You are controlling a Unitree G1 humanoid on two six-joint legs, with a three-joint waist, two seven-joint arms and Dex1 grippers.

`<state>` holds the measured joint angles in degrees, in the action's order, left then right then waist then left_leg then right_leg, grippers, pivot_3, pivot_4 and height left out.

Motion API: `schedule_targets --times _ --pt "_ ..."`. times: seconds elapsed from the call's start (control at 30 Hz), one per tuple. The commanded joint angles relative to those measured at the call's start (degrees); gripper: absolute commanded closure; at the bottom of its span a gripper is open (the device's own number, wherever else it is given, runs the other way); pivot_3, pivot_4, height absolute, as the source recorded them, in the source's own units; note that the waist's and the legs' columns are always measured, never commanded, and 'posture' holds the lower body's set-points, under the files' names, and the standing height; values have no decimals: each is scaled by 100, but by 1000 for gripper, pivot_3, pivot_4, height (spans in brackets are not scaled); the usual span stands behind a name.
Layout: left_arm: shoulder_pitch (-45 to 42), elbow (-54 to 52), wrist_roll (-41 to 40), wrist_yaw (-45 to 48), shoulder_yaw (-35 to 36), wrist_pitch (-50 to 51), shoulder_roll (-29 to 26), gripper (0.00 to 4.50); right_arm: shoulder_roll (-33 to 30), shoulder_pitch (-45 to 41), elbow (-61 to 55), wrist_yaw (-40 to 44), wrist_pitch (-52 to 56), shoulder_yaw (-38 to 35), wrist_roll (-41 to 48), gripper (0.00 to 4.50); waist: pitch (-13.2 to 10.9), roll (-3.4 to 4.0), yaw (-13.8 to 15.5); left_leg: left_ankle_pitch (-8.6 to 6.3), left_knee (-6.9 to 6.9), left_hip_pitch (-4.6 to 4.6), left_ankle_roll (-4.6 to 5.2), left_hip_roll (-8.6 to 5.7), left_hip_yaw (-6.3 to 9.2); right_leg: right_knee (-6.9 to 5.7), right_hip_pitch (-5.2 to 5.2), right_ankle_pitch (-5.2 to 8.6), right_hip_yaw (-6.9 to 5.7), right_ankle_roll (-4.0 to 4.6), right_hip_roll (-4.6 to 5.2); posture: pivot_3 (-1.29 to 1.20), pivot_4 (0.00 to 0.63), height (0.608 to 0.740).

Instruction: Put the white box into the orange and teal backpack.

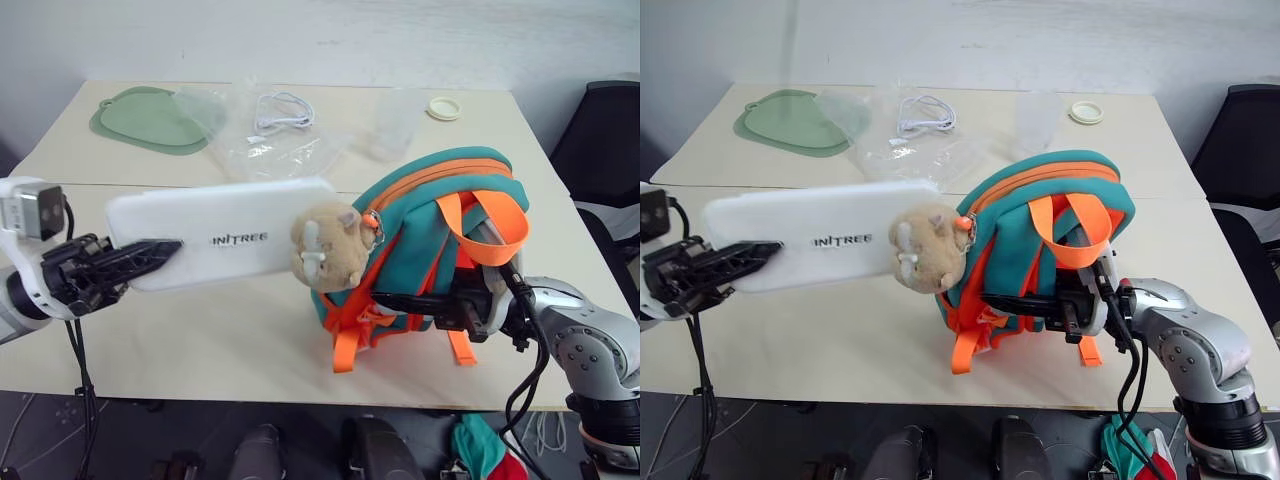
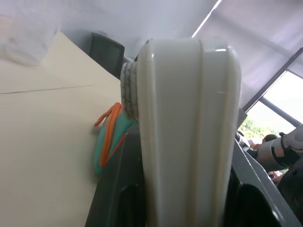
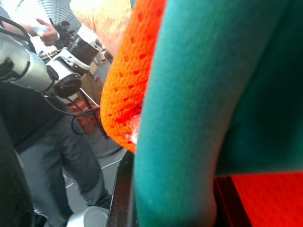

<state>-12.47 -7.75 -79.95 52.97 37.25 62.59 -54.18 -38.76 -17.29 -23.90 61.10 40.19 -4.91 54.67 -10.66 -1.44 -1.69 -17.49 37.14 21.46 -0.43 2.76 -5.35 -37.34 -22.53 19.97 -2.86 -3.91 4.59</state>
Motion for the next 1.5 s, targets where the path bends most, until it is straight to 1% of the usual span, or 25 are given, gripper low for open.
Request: schedule_targets --times 0.03,0.1,0.23,0.33,0.47,0.53,0.7,0.83,1.03,1.13,1.27,1.37,1.43,1.5 --pt "-146 -42 -719 -102 424 121 -152 3220 4 6 20 80 -136 -54 -56 4494 0 0 0 0 0 0 0 0 0 0 0 0 0 0 0 0 150 740" --pt "-34 -273 -849 -82 362 249 -200 3220 -11 -5 75 132 -144 -65 -82 4494 0 0 2 0 0 0 0 -1 -1 1 1 0 1 0 3 0 150 740" --pt "630 -999 -407 446 91 341 -336 3220 5 -24 133 171 -157 -59 -136 4494 0 1 -9 0 -1 -1 0 -3 -1 3 2 0 3 0 5 0 150 740" --pt "908 -1128 -7 520 0 10 -194 3220 34 -17 117 172 -158 -43 -173 4494 0 1 0 1 -2 -4 -2 -1 0 0 2 2 2 4 3 0 150 740" --pt "684 -918 700 333 -53 -832 145 3220 28 17 73 157 -128 -65 -157 4494 0 1 14 0 -1 -5 1 -2 1 -4 3 2 2 5 4 0 150 740" --pt "580 -787 929 316 -38 -1093 237 3220 11 44 57 156 -118 -82 -148 4494 0 0 24 0 0 -5 1 -3 2 -3 5 2 0 5 4 0 150 740" --pt "655 -712 1384 655 -172 -1373 102 3220 -20 94 36 152 -95 -112 -124 4494 0 0 12 -1 -2 -3 1 -3 0 3 5 2 1 4 4 0 150 740" --pt "582 -544 1991 876 -396 -1836 43 3220 -34 115 20 153 -94 -111 -127 4494 0 0 9 -2 -2 -3 2 -2 -1 3 4 2 1 4 4 0 150 740" --pt "160 -406 2258 787 -629 -2216 279 3220 -45 142 1 163 -89 -98 -133 4494 0 1 11 -10 -2 -3 17 -1 0 0 3 2 0 4 4 0 150 740" --pt "-217 -353 2211 559 -659 -2310 482 3220 -59 173 -26 182 -80 -72 -140 4494 0 0 20 -10 -1 -2 17 -2 0 1 4 2 -1 3 4 0 150 740" --pt "-590 -568 2274 834 -1063 -2322 371 3220 -104 212 -64 242 -23 -37 -114 4494 0 0 16 -10 1 -1 17 -3 0 0 4 0 -2 0 3 0 150 740" --pt "-673 -651 2269 1050 -1262 -2228 239 3220 -99 233 -83 252 -34 -12 -144 4494 0 0 16 -8 1 -1 14 -3 -1 1 5 0 -2 -1 2 0 150 740" --pt "-691 -667 2370 1108 -1398 -2229 173 3220 -82 234 -97 234 -37 -2 -142 4494 0 0 15 -1 1 -1 1 -3 -1 1 5 0 -2 -1 1 0 150 740" --pt "-675 -609 2640 1293 -1636 -2418 129 3220 -56 228 -107 212 -39 9 -133 4494 0 0 15 -1 1 -1 1 -3 -2 1 5 0 -2 -1 0 0 150 740"
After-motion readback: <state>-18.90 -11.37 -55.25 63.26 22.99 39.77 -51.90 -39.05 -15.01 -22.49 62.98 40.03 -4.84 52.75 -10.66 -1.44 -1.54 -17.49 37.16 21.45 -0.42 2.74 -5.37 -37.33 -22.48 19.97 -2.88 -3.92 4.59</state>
